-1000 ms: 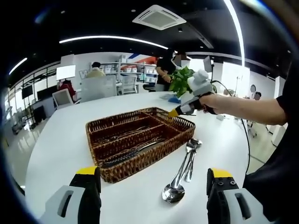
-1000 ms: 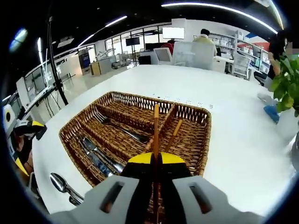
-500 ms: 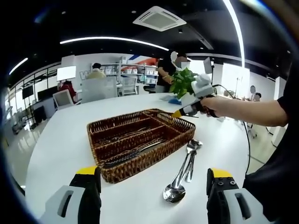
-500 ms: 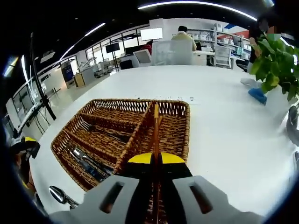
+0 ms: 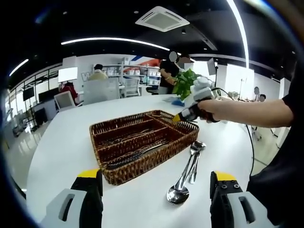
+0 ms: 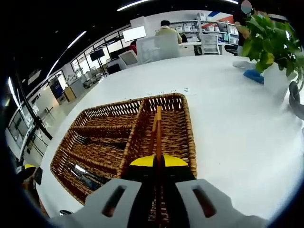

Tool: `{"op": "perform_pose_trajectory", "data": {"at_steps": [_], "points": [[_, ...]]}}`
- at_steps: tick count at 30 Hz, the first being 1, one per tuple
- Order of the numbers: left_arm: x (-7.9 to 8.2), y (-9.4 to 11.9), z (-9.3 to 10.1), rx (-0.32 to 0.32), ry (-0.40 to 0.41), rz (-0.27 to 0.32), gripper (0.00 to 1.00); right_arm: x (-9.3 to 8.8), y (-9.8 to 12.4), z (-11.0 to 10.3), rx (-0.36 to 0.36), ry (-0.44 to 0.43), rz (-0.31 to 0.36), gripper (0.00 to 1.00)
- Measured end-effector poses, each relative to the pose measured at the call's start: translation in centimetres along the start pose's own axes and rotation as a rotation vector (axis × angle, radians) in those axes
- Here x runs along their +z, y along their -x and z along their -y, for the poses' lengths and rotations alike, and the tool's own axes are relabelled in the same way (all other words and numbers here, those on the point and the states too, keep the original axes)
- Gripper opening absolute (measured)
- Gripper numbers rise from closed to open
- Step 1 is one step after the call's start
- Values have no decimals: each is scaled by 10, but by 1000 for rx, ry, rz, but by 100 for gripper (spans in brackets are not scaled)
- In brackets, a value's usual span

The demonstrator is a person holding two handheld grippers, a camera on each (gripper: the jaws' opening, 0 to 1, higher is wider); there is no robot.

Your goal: Arrange the knives, forks, and spoons in their matching storage slots by inserting each utensil handle-first until every utensil is classified and aligned in the correct compartment

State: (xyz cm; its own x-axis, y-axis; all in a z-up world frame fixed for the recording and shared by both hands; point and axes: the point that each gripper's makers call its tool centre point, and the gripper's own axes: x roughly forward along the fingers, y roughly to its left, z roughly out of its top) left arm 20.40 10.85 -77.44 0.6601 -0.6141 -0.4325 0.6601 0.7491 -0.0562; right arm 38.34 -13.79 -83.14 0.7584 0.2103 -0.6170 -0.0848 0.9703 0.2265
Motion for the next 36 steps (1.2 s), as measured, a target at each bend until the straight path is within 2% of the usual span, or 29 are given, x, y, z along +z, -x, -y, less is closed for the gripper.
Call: {"op": "perform_pose_trajectory", "data": {"at_steps": [8,15,18,24,28,32,35,36], "points": [[-1,-1,1,-4,-3,-4,97,-5,-14,1,-40,-66,-5,2],[-2,1,0,-3,-1,-8,97,-12,-21,-2,-52,-62,-27,3],[-3,1,0,-1,-1,-11,97,-15,-22,-7,-28,-68,-43,3],[-5,2,-1,3,-1,-14,97,-19,-23,-6,-27,-67,-44,3],[-7,3,-1,3,-3,-22,97,-23,-23,-8,-2,-73,-53,8],[-6,3,0,2,-6,-22,97,-21,-20,-10,16,-70,-38,9],[-6,4,0,3,-9,-24,97,-18,-18,-14,45,-49,-30,15],[-6,4,0,3,-10,-24,97,-17,-15,-15,45,-15,-23,17]]}}
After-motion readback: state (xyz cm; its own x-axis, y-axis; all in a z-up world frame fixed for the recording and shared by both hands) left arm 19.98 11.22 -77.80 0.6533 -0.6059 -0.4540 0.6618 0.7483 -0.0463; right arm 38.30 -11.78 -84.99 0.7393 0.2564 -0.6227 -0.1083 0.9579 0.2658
